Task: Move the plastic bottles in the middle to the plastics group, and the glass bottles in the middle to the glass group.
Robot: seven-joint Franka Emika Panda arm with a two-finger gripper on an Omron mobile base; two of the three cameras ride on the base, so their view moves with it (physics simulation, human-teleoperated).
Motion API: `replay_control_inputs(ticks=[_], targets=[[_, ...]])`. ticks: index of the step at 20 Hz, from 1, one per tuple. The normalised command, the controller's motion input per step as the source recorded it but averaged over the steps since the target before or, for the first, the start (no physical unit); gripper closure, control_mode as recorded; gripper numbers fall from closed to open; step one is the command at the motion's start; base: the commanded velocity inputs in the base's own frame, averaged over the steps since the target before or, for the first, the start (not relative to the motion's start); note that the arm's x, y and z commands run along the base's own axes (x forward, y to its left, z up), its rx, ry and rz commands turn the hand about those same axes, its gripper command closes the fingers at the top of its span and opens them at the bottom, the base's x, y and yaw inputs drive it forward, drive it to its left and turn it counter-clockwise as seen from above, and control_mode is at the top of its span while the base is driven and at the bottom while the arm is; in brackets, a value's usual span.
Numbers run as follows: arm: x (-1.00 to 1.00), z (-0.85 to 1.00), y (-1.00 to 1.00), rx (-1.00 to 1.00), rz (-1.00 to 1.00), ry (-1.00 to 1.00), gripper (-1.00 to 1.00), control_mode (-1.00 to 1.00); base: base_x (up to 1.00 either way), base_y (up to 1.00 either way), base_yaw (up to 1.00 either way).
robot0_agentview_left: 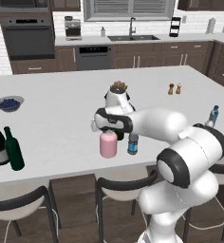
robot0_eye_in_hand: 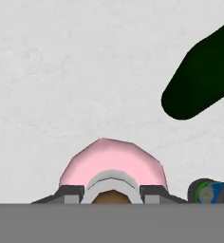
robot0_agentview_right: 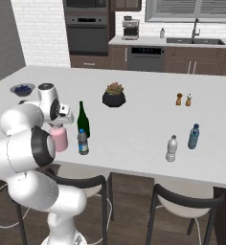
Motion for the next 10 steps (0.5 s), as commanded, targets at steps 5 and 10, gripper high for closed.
replay_control_inputs(ticks=[5,10], targets=[[-0.20,0.33,0.80,0.00,0.09,0.00,1.00,-1.00,0.00,0.00,0.00],[-0.14,0.27,0.88,0.00,0.08,0.00,1.00,-1.00,0.00,0.00,0.00]])
